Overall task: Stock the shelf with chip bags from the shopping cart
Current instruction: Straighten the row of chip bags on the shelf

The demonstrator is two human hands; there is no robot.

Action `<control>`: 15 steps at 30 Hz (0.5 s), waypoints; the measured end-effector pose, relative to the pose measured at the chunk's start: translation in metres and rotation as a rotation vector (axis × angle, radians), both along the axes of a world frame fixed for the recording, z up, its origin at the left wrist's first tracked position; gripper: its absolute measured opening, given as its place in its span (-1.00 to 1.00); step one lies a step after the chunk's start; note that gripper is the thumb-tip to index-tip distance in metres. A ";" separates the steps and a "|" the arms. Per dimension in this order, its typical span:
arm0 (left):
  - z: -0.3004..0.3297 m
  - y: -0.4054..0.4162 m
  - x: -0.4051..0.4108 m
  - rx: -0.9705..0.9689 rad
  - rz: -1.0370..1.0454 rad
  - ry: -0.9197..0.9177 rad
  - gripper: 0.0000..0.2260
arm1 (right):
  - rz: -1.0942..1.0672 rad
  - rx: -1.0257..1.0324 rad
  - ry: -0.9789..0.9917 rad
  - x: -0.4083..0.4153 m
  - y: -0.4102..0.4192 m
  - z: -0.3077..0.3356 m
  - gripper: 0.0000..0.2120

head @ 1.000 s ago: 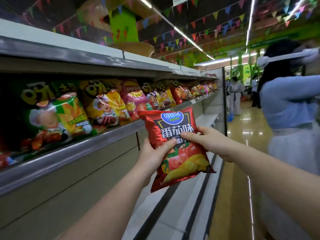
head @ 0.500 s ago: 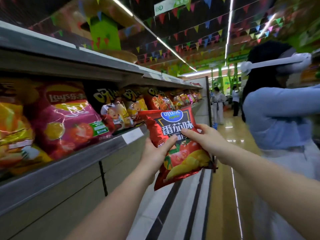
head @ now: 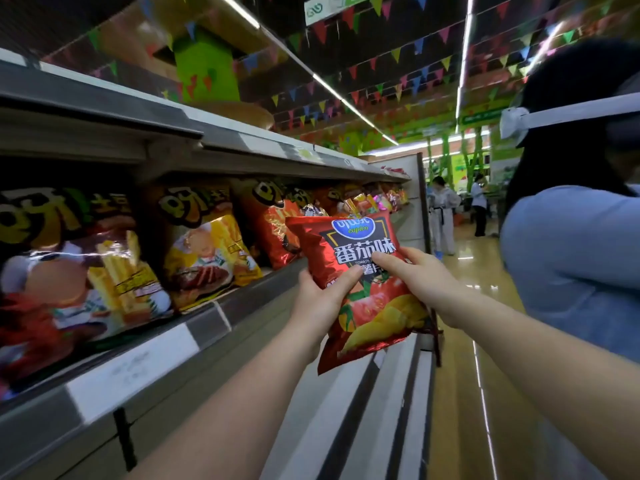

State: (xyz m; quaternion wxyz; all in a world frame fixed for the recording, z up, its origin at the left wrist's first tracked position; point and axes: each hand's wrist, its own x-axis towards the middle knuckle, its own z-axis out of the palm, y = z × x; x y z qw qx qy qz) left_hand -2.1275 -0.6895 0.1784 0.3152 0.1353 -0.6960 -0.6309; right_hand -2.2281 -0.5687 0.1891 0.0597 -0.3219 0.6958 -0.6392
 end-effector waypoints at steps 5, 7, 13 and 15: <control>0.006 -0.006 -0.077 0.004 0.043 -0.004 -0.48 | 0.040 -0.003 -0.012 -0.084 -0.014 0.007 -0.54; 0.011 -0.007 -0.103 -0.019 0.073 0.014 -0.49 | 0.041 0.004 0.007 -0.112 -0.023 0.013 -0.51; 0.031 -0.016 -0.159 -0.068 0.185 0.003 -0.08 | 0.023 -0.011 -0.008 -0.177 -0.056 0.027 -0.58; 0.036 -0.025 -0.177 -0.078 0.196 0.018 -0.09 | 0.006 -0.017 -0.018 -0.197 -0.069 0.032 -0.49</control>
